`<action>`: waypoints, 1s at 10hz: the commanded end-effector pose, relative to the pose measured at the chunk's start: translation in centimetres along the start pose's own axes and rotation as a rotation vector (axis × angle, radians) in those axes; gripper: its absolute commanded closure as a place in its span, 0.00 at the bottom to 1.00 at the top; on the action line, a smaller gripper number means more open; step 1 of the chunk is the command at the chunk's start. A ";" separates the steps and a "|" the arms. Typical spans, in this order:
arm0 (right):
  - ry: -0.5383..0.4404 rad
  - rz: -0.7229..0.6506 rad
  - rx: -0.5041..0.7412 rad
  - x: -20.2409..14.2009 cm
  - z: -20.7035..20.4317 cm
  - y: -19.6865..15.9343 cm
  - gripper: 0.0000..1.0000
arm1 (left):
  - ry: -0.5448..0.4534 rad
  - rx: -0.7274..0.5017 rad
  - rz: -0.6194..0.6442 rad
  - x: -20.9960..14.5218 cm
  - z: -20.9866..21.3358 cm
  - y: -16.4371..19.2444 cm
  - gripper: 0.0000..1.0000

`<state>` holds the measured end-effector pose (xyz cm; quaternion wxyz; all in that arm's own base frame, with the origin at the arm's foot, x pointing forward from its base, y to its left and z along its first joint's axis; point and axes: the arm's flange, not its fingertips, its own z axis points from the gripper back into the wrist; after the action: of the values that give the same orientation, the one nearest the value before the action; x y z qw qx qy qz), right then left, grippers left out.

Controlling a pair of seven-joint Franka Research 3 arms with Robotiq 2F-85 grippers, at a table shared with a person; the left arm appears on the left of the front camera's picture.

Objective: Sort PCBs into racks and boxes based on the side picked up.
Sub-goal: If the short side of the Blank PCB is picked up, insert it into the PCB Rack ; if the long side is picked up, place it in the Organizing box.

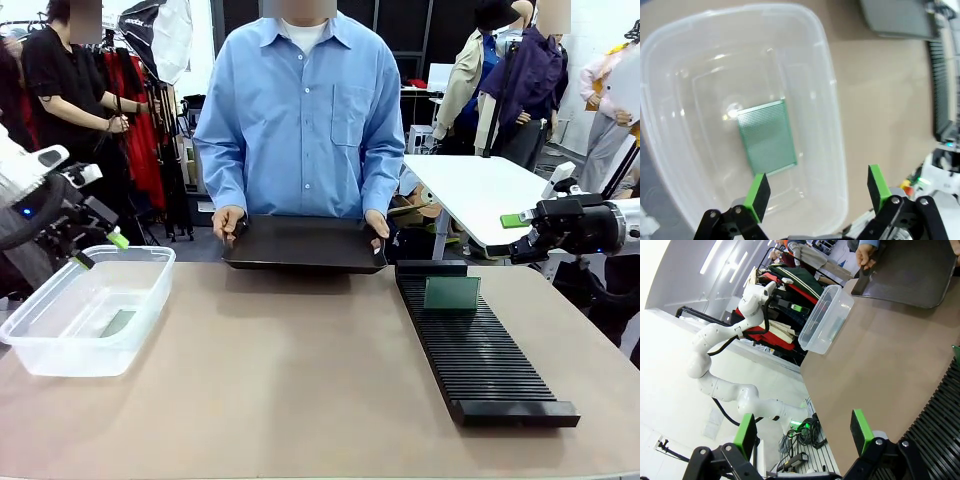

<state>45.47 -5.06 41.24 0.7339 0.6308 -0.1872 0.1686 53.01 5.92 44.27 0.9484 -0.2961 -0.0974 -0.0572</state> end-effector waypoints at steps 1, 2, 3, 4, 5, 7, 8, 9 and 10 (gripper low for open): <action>0.004 0.015 -0.008 0.3 0.2 0.1 0.00 | -0.037 -0.248 -0.085 -0.6 2.0 -0.3 0.00; 0.004 0.015 -0.008 0.3 0.2 0.1 0.00 | -0.058 -0.350 -0.125 -0.8 2.5 -0.7 0.00; 0.004 0.015 -0.008 0.3 0.2 0.1 0.00 | -0.069 -0.443 -0.140 -1.1 2.8 -1.0 0.00; 0.004 0.015 -0.008 0.3 0.2 0.1 0.00 | -0.084 -0.505 -0.137 -1.4 3.0 -1.3 0.00; 0.004 0.015 -0.008 0.3 0.2 0.1 0.00 | -0.093 -0.551 -0.141 -2.0 3.1 -1.9 0.00; 0.004 0.015 -0.008 0.3 0.2 0.1 0.00 | -0.079 -0.636 -0.106 -3.4 2.8 -2.5 0.00; 0.004 0.015 -0.008 0.3 0.2 0.1 0.00 | -0.092 -0.665 -0.091 -4.1 2.6 -2.6 0.00; 0.004 0.015 -0.008 0.3 0.2 0.1 0.00 | -0.099 -0.692 -0.081 -4.3 2.5 -2.7 0.00; 0.004 0.015 -0.008 0.3 0.2 0.1 0.00 | -0.081 -0.674 -0.057 -4.3 2.4 -2.8 0.00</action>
<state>45.48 -5.06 41.23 0.7339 0.6308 -0.1871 0.1686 48.57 5.29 46.28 0.7944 -0.5848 -0.1171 -0.1150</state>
